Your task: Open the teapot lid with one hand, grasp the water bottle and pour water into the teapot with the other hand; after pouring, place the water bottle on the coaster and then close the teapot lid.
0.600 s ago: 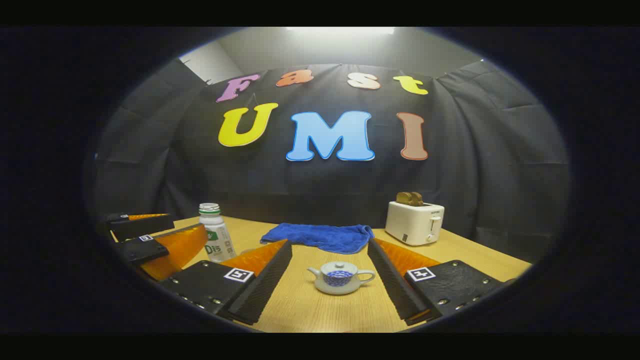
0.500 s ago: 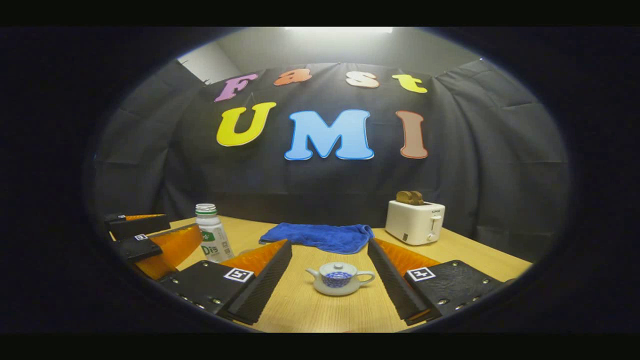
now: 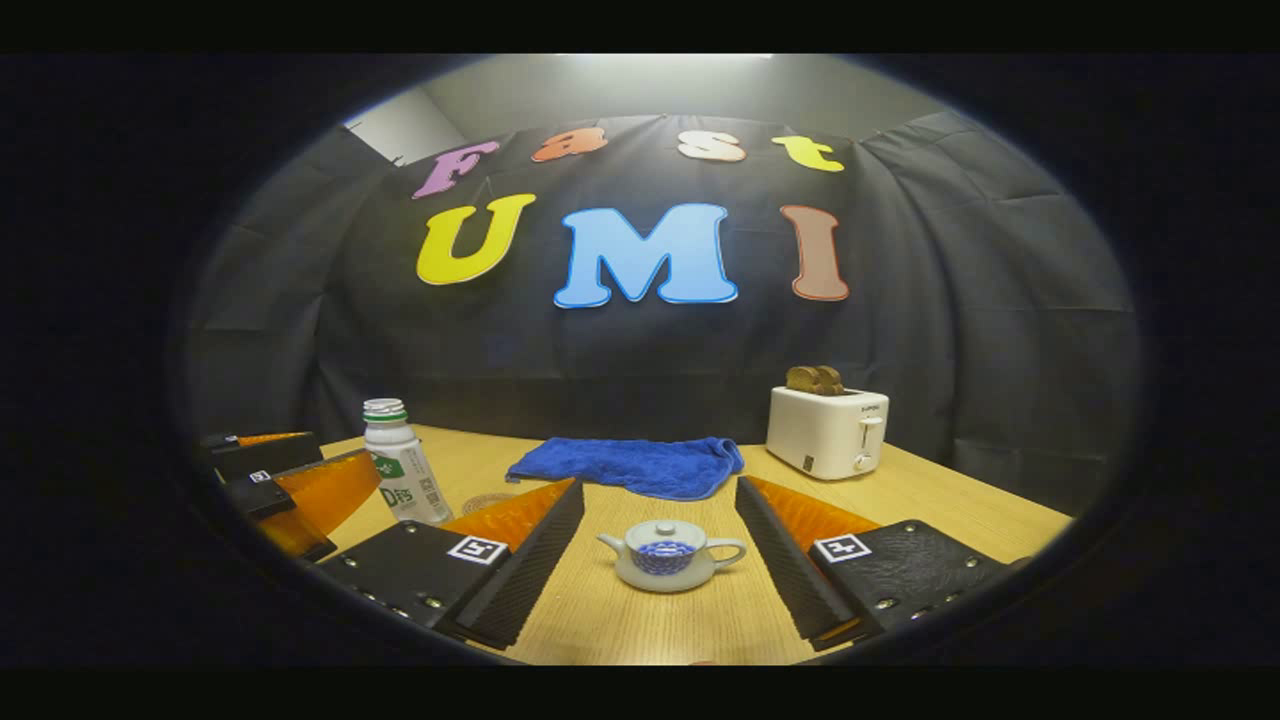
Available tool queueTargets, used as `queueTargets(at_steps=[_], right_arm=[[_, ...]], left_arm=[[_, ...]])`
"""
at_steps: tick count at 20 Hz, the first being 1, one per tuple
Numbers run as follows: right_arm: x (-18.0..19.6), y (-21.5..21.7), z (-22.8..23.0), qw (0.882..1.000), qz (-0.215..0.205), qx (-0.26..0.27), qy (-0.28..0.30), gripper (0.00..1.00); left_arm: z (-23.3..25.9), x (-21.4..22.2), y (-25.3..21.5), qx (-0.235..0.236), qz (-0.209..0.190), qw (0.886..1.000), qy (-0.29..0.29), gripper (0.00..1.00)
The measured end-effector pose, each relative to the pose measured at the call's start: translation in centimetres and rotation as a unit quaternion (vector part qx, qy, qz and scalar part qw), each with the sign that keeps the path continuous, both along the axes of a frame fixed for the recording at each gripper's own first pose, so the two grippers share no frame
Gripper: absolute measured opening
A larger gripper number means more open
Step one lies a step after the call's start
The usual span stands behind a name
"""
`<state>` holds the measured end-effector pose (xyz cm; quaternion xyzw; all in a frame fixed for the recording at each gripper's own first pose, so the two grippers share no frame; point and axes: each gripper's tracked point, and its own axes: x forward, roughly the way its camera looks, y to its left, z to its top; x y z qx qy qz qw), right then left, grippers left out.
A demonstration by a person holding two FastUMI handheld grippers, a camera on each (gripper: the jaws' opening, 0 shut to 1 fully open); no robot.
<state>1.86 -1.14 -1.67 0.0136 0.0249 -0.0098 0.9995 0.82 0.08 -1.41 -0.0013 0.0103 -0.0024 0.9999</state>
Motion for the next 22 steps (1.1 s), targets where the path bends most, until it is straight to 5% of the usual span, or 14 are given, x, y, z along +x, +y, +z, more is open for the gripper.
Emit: queueTargets(at_steps=[12, 14, 16, 17, 18, 22], right_arm=[[3.3, 0.3, -3.0, 0.999, 0.008, -0.006, 0.049, 0.90], [4.2, 0.4, -3.6, 0.998, 0.011, -0.004, 0.065, 0.59], [4.8, 0.2, -4.4, 0.997, 0.009, -0.004, 0.079, 0.67], [5.2, 0.5, -4.6, 0.997, 0.015, -0.002, 0.081, 0.40], [5.4, 0.4, -4.8, 0.996, 0.012, -0.002, 0.084, 0.48], [6.3, 0.3, -6.3, 0.995, 0.011, -0.009, 0.104, 0.48]], left_arm=[[-1.4, 0.7, 0.4, -0.005, -0.003, 1.000, 0.012, 1.00], [-1.6, 0.8, 0.4, -0.007, -0.004, 1.000, 0.013, 1.00], [-1.7, 1.0, 0.5, -0.007, -0.004, 1.000, 0.014, 1.00], [-1.7, 1.2, 0.6, -0.008, -0.004, 1.000, 0.016, 1.00], [-2.0, 1.3, 0.7, -0.008, -0.004, 1.000, 0.017, 1.00], [-2.4, 1.7, 0.8, -0.016, -0.006, 1.000, 0.022, 1.00]])
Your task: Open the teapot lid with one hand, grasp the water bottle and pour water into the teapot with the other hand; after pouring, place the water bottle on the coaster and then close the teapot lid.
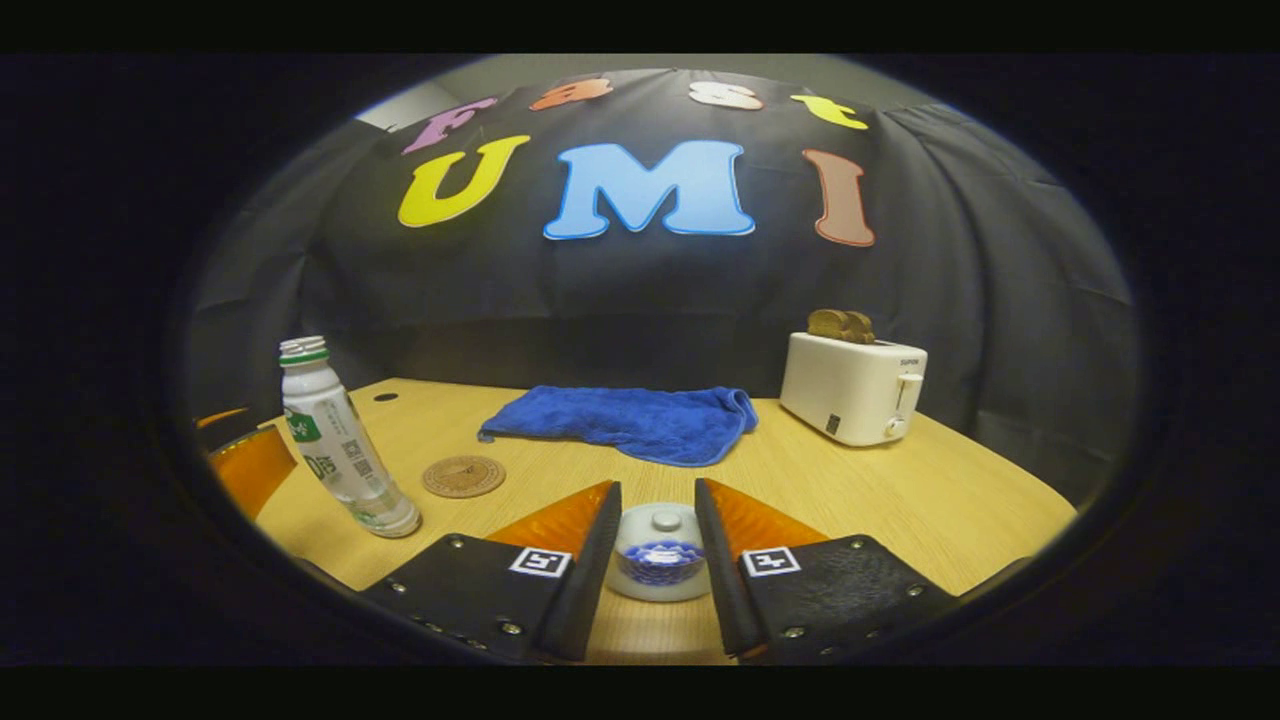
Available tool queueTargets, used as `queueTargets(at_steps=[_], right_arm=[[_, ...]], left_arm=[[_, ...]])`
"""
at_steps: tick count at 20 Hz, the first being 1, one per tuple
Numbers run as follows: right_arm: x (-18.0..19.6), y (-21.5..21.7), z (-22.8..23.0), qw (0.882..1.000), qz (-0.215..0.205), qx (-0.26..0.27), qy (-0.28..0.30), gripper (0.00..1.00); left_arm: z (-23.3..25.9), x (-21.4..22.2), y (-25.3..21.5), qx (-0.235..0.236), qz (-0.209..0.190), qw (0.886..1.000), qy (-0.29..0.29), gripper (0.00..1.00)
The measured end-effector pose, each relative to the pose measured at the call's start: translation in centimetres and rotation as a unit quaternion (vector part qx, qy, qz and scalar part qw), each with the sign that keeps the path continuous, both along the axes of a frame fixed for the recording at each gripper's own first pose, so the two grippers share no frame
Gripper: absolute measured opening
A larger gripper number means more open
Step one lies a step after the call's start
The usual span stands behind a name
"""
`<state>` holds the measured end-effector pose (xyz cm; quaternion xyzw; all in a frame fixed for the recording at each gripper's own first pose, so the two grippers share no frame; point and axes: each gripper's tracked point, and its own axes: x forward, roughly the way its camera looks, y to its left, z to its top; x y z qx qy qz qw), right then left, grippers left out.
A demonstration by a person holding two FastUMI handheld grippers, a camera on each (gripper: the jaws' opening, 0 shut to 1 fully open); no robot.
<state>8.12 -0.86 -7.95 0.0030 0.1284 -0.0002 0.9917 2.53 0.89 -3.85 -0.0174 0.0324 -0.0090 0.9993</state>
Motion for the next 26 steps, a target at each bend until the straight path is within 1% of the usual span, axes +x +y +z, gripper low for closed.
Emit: queueTargets(at_steps=[1, 2, 3, 4, 5, 6, 7, 8, 11, 12, 13, 14, 15, 16, 22, 23, 25, 26], right_arm=[[0.1, 0.1, -0.6, 1.000, 0.003, 0.001, 0.011, 0.37], [0.2, 0.2, -0.3, 1.000, 0.004, 0.003, 0.002, 0.48], [-0.6, 0.0, 0.5, 1.000, -0.003, 0.009, 0.003, 0.31], [0.4, 0.2, -0.4, 1.000, 0.000, 0.010, 0.005, 0.14], [0.6, 0.2, -0.4, 1.000, 0.004, 0.005, 0.003, 0.30], [0.5, 0.3, -0.4, 1.000, 0.006, 0.000, 0.002, 0.30], [0.6, 0.2, -0.3, 1.000, 0.006, -0.003, 0.002, 0.15], [0.6, 0.3, -0.4, 1.000, 0.008, -0.006, 0.001, 0.30], [0.6, 0.2, -0.3, 1.000, 0.013, -0.010, 0.000, 0.30], [-0.6, -0.8, 1.0, 1.000, -0.004, -0.007, -0.012, 0.30], [0.9, -1.1, 0.1, 1.000, -0.006, 0.006, 0.000, 0.15], [1.1, -0.4, -0.3, 1.000, -0.002, 0.005, -0.004, 0.00], [0.8, -0.3, -0.3, 1.000, 0.002, 0.000, -0.006, 0.05], [0.9, -0.3, -0.3, 1.000, 0.003, -0.004, -0.005, 0.05], [1.1, -0.5, 0.4, 1.000, 0.005, 0.016, -0.020, 0.05], [1.1, -0.6, 0.7, 1.000, 0.004, 0.014, -0.024, 0.00], [1.0, -0.7, 1.2, 0.999, 0.002, 0.012, -0.033, 0.00], [1.0, -0.8, 1.6, 0.999, 0.001, 0.011, -0.040, 0.05]], left_arm=[[0.0, 0.0, 0.0, -0.003, -0.001, 1.000, 0.002, 1.00], [-0.3, 0.1, 0.1, -0.005, -0.002, 1.000, 0.004, 1.00], [-0.4, 0.2, 0.1, -0.006, -0.002, 1.000, 0.005, 1.00], [-0.5, 0.2, 0.2, -0.006, -0.001, 1.000, 0.005, 1.00], [-0.5, 0.2, 0.3, -0.008, -0.001, 1.000, 0.006, 1.00], [-0.6, 0.3, 0.2, -0.009, -0.001, 1.000, 0.007, 1.00], [-0.6, 0.3, 0.3, -0.011, -0.003, 1.000, 0.008, 1.00], [-0.8, 0.3, 0.3, -0.012, -0.003, 1.000, 0.008, 1.00], [-0.7, 0.4, 0.2, -0.014, -0.004, 1.000, 0.008, 1.00], [-0.9, 0.4, 0.2, -0.014, -0.004, 1.000, 0.008, 1.00], [-0.8, 0.5, 0.1, -0.013, -0.004, 1.000, 0.008, 1.00], [-0.8, 0.5, 0.1, -0.012, -0.004, 1.000, 0.008, 1.00], [-0.7, 0.6, 0.2, -0.012, -0.003, 1.000, 0.007, 1.00], [-0.8, 0.7, 0.3, -0.011, -0.002, 1.000, 0.007, 1.00], [-1.7, 1.3, 1.3, 0.011, 0.013, 1.000, 0.016, 1.00], [-1.7, 1.5, 1.6, 0.015, 0.016, 1.000, 0.017, 1.00], [-1.9, 1.6, 1.9, 0.021, 0.019, 0.999, 0.020, 1.00], [-2.1, 1.7, 2.0, 0.024, 0.020, 0.999, 0.022, 1.00]])
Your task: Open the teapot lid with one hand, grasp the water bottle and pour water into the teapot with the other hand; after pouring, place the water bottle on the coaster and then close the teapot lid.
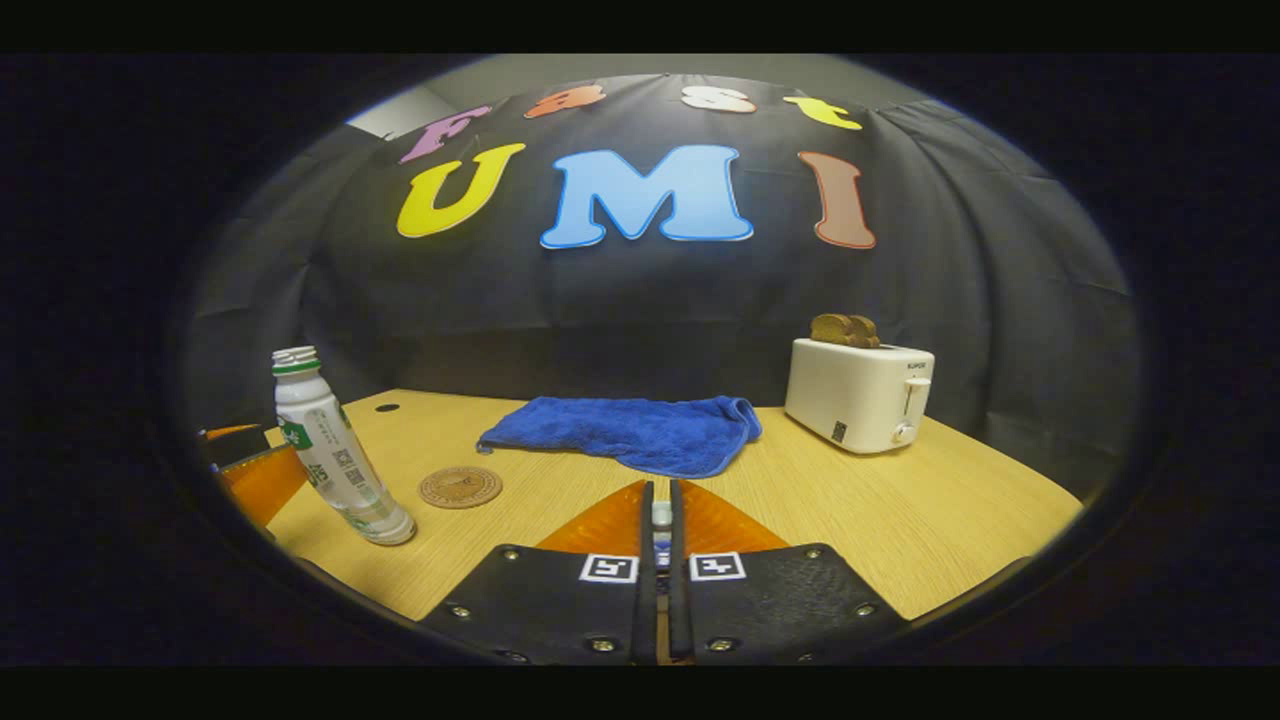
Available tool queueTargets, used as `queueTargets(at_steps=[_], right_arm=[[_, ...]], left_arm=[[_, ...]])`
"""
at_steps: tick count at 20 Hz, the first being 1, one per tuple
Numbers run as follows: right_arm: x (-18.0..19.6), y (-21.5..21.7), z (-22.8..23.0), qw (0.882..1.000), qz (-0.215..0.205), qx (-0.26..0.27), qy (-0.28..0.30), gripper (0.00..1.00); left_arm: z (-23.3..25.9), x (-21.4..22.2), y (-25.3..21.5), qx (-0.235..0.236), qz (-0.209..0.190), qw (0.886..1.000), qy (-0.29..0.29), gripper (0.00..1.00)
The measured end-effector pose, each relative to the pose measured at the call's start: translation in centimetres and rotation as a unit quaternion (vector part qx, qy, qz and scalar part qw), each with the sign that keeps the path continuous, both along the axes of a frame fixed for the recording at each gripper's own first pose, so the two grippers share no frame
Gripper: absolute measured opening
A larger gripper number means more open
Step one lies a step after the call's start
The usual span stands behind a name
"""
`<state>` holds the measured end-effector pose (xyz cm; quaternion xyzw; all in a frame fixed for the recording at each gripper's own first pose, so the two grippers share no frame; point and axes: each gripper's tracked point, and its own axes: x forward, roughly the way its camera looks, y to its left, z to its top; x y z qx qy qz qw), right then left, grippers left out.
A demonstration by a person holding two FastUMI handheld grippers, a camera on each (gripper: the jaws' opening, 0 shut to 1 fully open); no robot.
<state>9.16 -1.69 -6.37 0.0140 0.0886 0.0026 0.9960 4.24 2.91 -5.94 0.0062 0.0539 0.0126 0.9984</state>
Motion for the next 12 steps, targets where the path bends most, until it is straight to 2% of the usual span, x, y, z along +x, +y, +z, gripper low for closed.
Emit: queueTargets(at_steps=[1, 2, 3, 8, 9, 10, 12], right_arm=[[-0.1, 0.0, 0.4, 1.000, -0.001, 0.001, -0.006, 0.05], [-0.1, -0.1, 0.8, 1.000, -0.002, 0.004, -0.012, 0.00], [-0.2, -0.2, 1.1, 1.000, -0.003, 0.008, -0.018, 0.05], [-0.8, -1.6, 3.2, 0.999, -0.016, 0.017, -0.048, 0.05], [-0.9, -1.7, 3.3, 0.998, -0.017, 0.019, -0.050, 0.00], [-1.0, -1.9, 3.4, 0.998, -0.018, 0.022, -0.051, 0.05], [-1.1, -2.5, 3.5, 0.998, -0.020, 0.024, -0.051, 0.05]], left_arm=[[-0.1, 0.2, 0.2, 0.003, 0.002, 1.000, 0.003, 1.00], [-0.4, 0.2, 0.1, 0.006, 0.002, 1.000, 0.006, 1.00], [-0.6, 0.3, 0.2, 0.007, 0.001, 1.000, 0.010, 1.00], [-1.8, 1.2, 0.0, 0.010, -0.005, 1.000, 0.026, 1.00], [-2.0, 1.5, 0.0, 0.014, -0.005, 0.999, 0.028, 1.00], [-2.2, 1.8, 0.0, 0.018, -0.004, 0.999, 0.030, 1.00], [-2.4, 2.5, 0.0, 0.027, -0.004, 0.999, 0.030, 1.00]])
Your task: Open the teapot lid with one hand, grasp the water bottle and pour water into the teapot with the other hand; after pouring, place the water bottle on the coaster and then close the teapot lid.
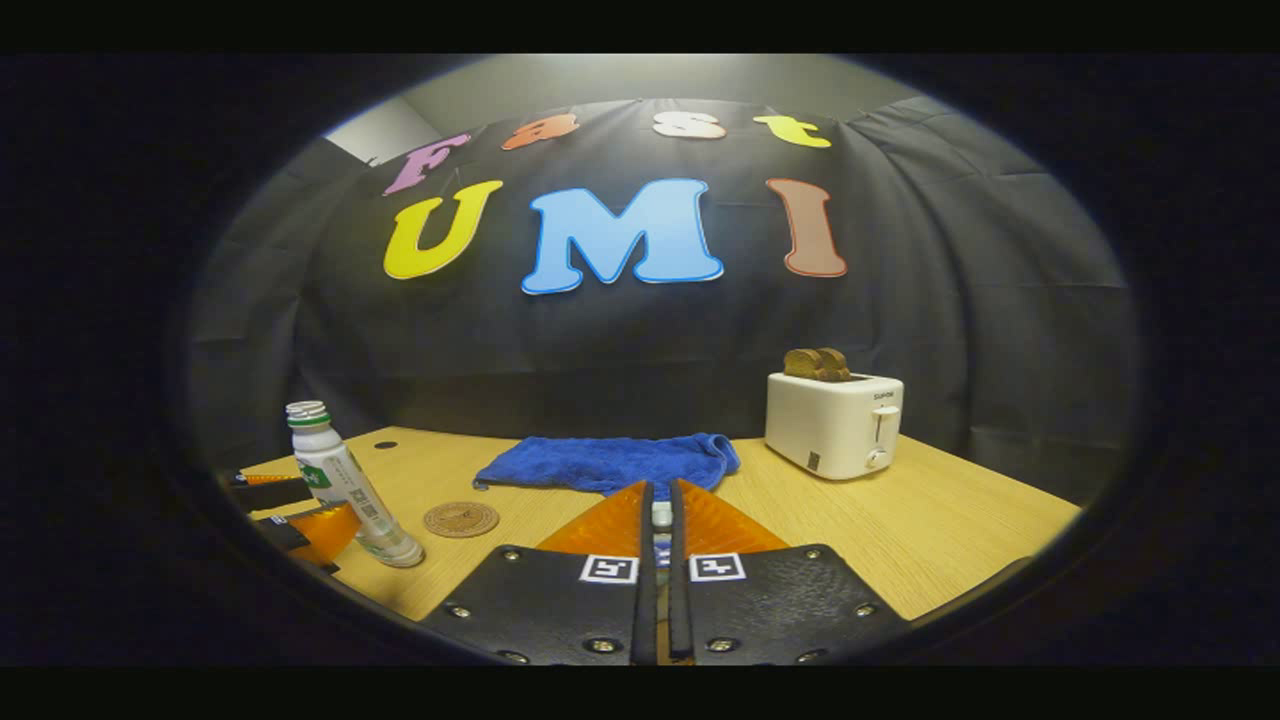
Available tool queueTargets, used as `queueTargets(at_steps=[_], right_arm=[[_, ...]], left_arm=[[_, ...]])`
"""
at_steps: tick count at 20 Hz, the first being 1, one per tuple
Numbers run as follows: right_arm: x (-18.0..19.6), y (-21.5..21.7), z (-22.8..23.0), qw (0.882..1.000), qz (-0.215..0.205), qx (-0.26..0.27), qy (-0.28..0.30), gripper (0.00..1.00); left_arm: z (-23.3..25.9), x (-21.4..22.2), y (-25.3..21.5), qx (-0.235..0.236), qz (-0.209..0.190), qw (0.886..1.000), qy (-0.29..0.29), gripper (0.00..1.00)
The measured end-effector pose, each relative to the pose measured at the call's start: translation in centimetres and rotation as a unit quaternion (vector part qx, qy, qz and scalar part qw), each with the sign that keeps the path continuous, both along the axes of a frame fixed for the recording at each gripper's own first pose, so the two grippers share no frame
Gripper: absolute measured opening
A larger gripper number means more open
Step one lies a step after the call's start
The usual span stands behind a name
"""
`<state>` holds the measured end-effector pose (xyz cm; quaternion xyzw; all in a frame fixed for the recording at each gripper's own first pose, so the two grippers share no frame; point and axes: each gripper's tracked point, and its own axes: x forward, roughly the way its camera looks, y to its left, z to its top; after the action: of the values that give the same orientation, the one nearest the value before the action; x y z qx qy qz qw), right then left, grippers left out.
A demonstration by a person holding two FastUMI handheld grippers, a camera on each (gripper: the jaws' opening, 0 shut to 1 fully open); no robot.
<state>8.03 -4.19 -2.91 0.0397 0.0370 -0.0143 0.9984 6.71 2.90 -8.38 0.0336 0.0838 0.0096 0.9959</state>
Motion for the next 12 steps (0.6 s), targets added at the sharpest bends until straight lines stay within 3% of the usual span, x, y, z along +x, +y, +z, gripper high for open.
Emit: queueTargets(at_steps=[3, 4, 5, 12], right_arm=[[-0.2, -0.8, -0.1, 1.000, -0.003, 0.003, 0.001, 0.05], [-0.2, -1.1, -0.2, 1.000, -0.003, 0.004, 0.003, 0.00], [-0.3, -1.4, -0.4, 1.000, -0.003, 0.005, 0.004, 0.05], [-0.5, -3.1, -0.9, 1.000, -0.010, 0.013, 0.008, 0.05]], left_arm=[[-0.4, 1.0, -0.3, 0.007, -0.001, 1.000, 0.003, 1.00], [-0.6, 1.4, -0.4, 0.007, -0.003, 1.000, 0.003, 1.00], [-0.6, 1.8, -0.5, 0.007, -0.003, 1.000, 0.003, 1.00], [-1.7, 4.0, -1.0, 0.020, -0.006, 1.000, 0.016, 1.00]])
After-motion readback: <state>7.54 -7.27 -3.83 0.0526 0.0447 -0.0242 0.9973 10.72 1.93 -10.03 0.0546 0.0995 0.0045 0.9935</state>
